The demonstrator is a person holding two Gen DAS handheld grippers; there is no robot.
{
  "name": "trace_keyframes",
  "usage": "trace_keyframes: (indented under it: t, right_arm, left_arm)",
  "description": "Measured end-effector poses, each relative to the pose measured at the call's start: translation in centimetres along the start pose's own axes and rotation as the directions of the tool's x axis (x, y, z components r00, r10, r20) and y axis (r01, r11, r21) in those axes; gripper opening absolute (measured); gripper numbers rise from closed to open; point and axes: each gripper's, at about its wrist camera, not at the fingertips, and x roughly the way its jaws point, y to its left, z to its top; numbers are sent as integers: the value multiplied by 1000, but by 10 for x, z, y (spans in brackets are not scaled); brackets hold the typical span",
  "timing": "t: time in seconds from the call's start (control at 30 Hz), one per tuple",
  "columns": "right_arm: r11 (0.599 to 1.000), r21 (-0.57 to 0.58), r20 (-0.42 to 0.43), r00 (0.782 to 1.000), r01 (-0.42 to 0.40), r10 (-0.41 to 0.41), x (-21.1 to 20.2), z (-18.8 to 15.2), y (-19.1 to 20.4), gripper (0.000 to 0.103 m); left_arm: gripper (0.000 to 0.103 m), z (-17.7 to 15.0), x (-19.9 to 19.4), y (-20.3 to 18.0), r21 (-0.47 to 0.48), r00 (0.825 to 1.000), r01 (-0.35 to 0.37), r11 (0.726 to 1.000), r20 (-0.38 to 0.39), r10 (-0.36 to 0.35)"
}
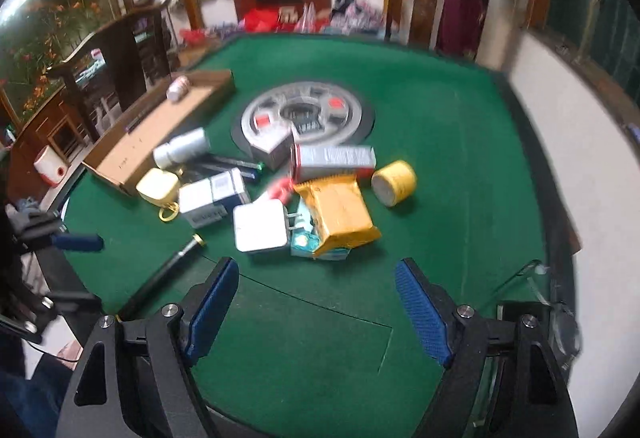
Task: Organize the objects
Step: 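Grasp the yellow-capped black marker with the left tool while the right grasps the yellow packet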
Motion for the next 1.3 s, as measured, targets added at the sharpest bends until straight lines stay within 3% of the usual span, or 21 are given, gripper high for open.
trace_keyframes:
  t: [0.07,0.17,0.33,0.37,0.4,0.63,0.7,0.73,0.77,0.83,0.9,0.97,1.07,1.2,1.3]
  right_arm:
    - [1000,-1,-34,999,21,-22,19,6,-10,86]
    - [1000,12,-59,998,-12,13,39,14,-20,86]
    - [999,2,-60,997,-40,40,53,35,-33,88]
    - [999,-3,-70,997,-42,42,59,39,-35,89]
    - [999,-9,-79,996,-39,38,65,43,-35,89]
    - [999,-44,-144,989,-28,22,99,45,-33,89]
    - [999,-24,-133,991,-34,30,103,41,-33,82]
    - [999,-8,-145,988,-46,44,106,39,-33,62]
    - [998,9,-160,985,-56,57,108,36,-32,49]
    - [999,23,-134,991,-24,27,102,30,-29,48]
    - [999,22,-96,995,32,-30,88,22,-25,48]
    - [997,38,-49,997,62,-60,73,15,-23,48]
    - [995,62,25,996,83,-85,48,6,-18,48]
    - [996,94,92,996,8,-17,24,2,-9,48]
    - [995,72,92,994,-64,57,23,4,13,49]
  left_arm:
    - [61,-5,16,1,3,999,-24,1000,-31,24]
    - [61,-4,35,8,-19,998,-18,1000,-63,17]
    - [60,3,52,6,7,995,-72,997,-72,72]
    - [54,4,58,6,19,993,-94,995,-74,96]
    - [41,4,60,8,25,992,-98,995,-82,100]
    - [31,4,63,6,78,988,-135,988,-58,140]
    - [31,5,65,5,86,988,-145,986,-47,150]
    - [31,6,65,4,95,986,-155,983,-41,159]
    - [31,6,66,4,97,986,-159,982,-34,163]
    - [25,7,64,10,67,990,-140,988,-25,141]
    - [15,6,60,25,-6,997,-74,997,-11,74]
    - [15,4,55,42,-77,1000,-7,997,12,8]
    - [15,0,47,49,-97,999,13,995,39,-9]
    - [15,0,34,56,-122,996,47,991,86,-36]
    - [15,0,26,67,-157,992,67,985,115,-49]
